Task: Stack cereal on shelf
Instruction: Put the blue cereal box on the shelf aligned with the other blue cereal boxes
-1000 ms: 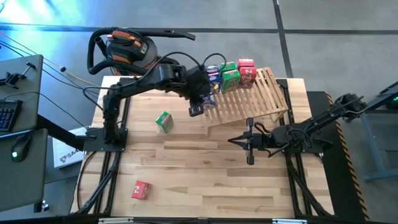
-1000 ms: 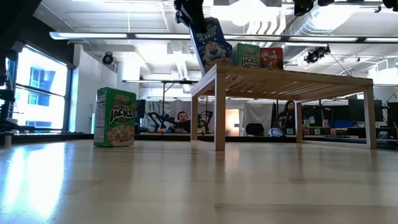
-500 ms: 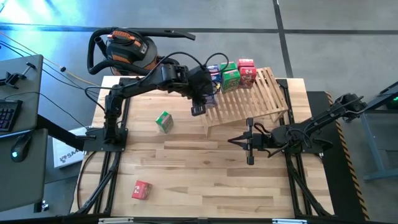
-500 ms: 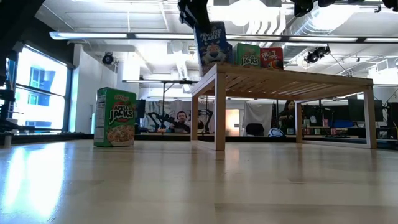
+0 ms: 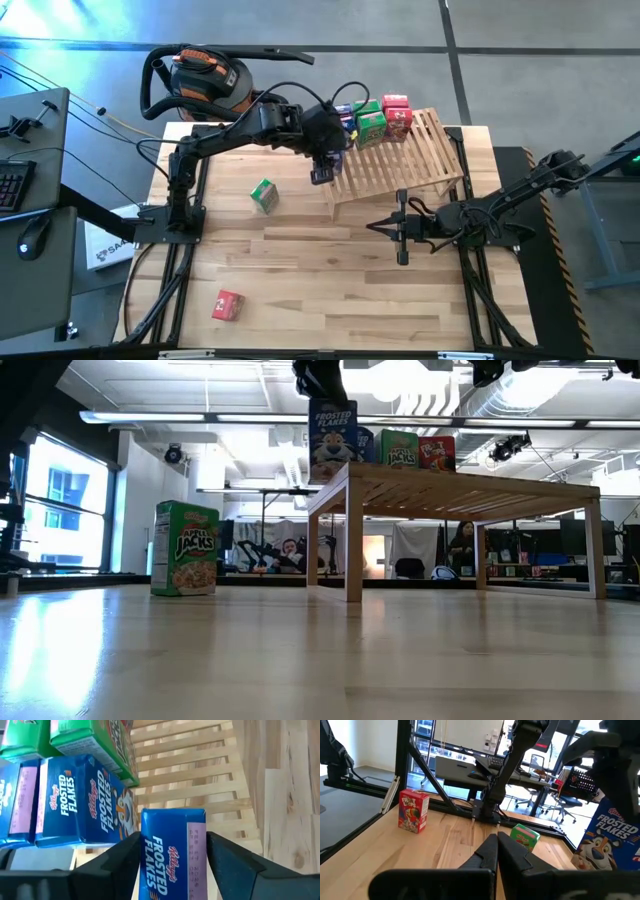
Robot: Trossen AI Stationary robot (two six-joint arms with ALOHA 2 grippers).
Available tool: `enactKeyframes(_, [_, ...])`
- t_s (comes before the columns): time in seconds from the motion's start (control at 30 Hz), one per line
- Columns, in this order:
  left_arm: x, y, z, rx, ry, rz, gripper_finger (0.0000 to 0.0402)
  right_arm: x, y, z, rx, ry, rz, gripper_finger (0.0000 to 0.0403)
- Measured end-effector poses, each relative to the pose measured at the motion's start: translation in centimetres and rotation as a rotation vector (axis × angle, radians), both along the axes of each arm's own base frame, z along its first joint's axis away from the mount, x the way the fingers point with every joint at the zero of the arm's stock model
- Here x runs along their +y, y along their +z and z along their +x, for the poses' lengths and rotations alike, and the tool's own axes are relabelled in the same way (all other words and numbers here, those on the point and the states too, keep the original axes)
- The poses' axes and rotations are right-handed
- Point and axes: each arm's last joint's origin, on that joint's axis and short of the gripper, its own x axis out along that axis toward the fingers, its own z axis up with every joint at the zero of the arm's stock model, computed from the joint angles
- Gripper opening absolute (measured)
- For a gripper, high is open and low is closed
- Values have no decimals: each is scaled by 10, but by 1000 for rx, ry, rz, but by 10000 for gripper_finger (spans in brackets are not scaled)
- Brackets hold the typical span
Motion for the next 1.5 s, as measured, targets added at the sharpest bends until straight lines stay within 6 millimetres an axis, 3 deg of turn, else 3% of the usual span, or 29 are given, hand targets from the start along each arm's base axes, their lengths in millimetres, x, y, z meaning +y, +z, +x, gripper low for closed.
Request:
enactKeyframes(0.5, [11, 7, 6, -112, -12, 10, 135, 0, 0, 0, 0, 0, 0, 0])
enactKeyframes(0.77, [12, 8, 9, -140, -19, 17, 161, 0, 0, 0, 0, 0, 1, 0])
enactKeyframes(1.0, [15, -5, 15, -139, -21, 23, 190, 0, 0, 0, 0, 0, 7, 0])
enactKeyframes(1.5, [16, 1, 18, -212, -57, 20, 191, 0, 0, 0, 0, 5, 8, 0])
